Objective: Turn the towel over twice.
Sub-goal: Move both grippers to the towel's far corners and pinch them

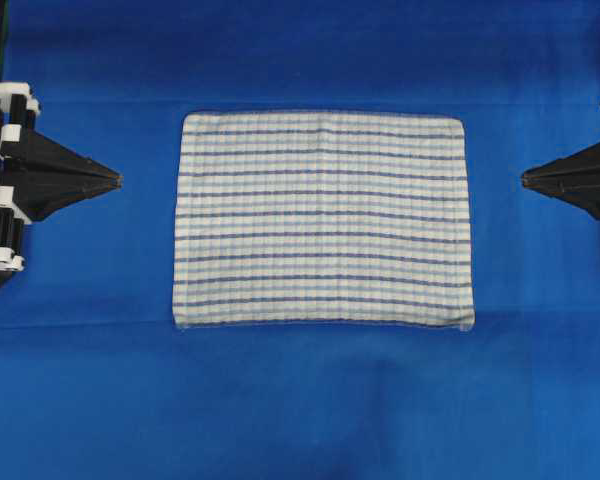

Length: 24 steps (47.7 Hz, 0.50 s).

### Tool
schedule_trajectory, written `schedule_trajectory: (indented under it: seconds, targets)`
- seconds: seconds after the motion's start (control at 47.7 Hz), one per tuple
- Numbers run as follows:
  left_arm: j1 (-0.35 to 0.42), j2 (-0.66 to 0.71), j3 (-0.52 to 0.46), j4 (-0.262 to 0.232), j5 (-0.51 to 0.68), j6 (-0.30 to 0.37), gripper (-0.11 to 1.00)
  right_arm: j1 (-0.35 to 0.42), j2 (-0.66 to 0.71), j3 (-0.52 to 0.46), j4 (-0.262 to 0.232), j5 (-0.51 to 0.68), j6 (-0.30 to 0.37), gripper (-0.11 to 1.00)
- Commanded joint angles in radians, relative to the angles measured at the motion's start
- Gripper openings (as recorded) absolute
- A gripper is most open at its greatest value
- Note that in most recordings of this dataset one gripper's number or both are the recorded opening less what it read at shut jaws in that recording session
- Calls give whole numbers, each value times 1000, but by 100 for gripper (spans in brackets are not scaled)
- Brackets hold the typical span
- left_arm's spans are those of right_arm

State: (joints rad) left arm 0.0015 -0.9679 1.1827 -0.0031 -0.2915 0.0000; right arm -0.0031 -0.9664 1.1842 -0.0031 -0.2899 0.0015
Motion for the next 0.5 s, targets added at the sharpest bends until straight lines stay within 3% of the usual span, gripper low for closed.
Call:
schedule_trajectory:
  seconds: [0.0,0.126,0.483]
  targets:
    - [2,12,-25,-14,2,2,0,-15,8,-31,5,-5,3,0]
    - [15,21,-26,-14,2,14,0,-60,23,-49,5,44,6,0]
    - [176,186,-18,-14,-18,15,0,-250,175,-44,15,133,11,0]
